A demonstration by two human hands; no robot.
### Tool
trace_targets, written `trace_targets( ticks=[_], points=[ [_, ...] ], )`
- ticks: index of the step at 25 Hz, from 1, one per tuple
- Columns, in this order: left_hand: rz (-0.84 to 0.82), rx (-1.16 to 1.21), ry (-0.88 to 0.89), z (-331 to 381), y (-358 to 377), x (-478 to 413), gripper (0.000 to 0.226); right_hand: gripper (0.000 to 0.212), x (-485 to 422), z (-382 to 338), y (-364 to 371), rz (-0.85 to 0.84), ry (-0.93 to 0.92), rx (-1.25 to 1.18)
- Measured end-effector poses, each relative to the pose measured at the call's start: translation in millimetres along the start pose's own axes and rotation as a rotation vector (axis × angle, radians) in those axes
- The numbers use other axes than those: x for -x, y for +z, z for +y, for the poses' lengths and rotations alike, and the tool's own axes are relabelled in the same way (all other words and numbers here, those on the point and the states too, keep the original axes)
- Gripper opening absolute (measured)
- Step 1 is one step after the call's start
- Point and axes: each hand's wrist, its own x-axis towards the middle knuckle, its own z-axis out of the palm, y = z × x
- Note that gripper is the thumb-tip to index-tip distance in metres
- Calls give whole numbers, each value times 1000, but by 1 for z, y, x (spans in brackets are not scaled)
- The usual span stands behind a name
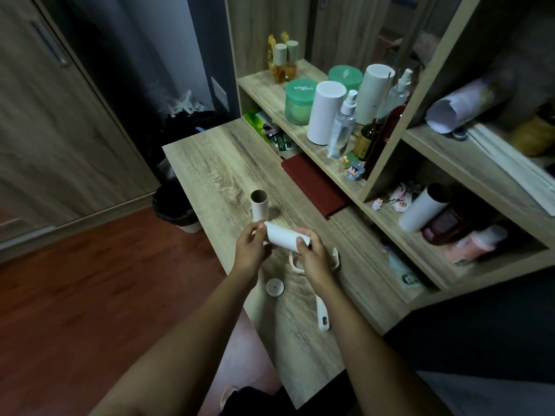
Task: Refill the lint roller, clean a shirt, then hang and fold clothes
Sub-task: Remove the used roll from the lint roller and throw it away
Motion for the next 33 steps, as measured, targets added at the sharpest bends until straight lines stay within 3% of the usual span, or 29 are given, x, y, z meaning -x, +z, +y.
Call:
trace_targets(
  ticks=[4, 8, 12, 16, 18, 21, 25, 30, 33],
  points=[
    [-83, -126, 206, 12, 10, 8, 19, 37, -6, -6, 0, 160, 157, -433],
    [-36, -308, 370, 20, 15, 10, 35, 29, -14, -3, -5, 166, 109, -547],
    [-59, -305, 386, 18, 12, 10, 37, 32, -14, -6, -8, 136, 89, -575],
    [-72, -43, 224, 20, 15, 10, 30, 29, -13, -5, -10, 151, 119, -644],
    [-42, -56, 200, 13, 10, 6, 28, 27, -13, -5, -13, 174, 122, -680],
    [-5, -455, 232, -14, -14, -5, 27, 22, -15, -4, -19, 207, 116, -678],
    [-126, -913, 172, -49, -43, -15, 38, 14, -12, -7, -27, 233, 114, -645],
    [-162, -1173, 279, -62, -37, -17, 44, 16, -7, -6, -38, 252, 55, -575],
    [-187, -1200, 274, -60, -39, -13, 70, 13, -6, -5, -42, 255, 59, -525]
  ],
)
